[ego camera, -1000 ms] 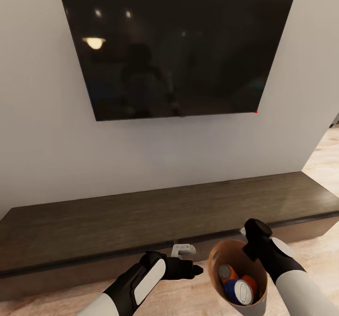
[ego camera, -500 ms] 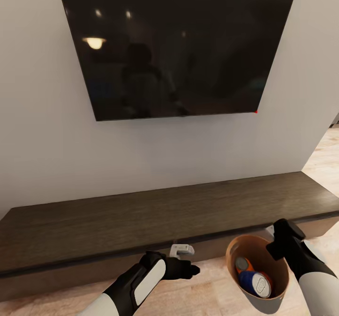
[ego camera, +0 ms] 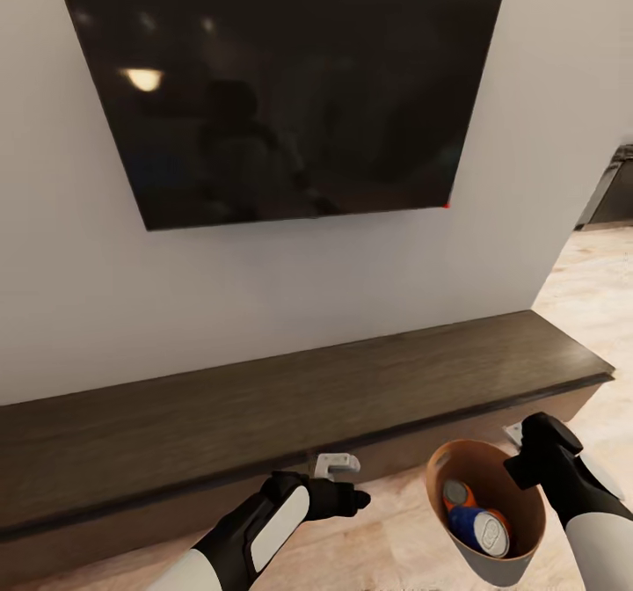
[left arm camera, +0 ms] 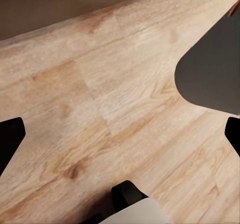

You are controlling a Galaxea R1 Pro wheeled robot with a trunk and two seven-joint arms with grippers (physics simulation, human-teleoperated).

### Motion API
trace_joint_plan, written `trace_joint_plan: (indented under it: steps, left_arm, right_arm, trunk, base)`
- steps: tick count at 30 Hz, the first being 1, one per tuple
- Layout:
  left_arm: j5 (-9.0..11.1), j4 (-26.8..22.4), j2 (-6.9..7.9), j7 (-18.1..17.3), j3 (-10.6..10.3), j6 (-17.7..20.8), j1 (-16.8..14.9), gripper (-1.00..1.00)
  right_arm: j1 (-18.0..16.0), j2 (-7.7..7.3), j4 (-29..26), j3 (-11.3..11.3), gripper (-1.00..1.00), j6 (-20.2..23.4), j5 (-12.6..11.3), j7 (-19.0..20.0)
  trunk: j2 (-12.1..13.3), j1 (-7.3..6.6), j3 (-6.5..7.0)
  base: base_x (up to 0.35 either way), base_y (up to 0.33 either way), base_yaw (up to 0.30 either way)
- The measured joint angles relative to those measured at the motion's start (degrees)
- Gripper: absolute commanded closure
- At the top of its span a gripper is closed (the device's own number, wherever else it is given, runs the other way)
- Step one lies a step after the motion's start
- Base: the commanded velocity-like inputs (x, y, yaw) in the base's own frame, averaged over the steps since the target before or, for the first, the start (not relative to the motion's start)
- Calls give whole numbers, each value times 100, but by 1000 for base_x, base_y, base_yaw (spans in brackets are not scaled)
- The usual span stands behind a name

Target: Put the three can of soda from the living room inside the tash can in the kitchen.

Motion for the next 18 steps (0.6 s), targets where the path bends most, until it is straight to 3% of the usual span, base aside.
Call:
trace_joint_plan:
  steps: [18]
  left_arm:
    - [-8,-8,0,0,0,-39,0,-100]
  right_arm:
    - [19,12,-2,-2,100,-12,30,-5]
  trunk:
    - [0,0,0]
  base:
    - [0,0,-248]
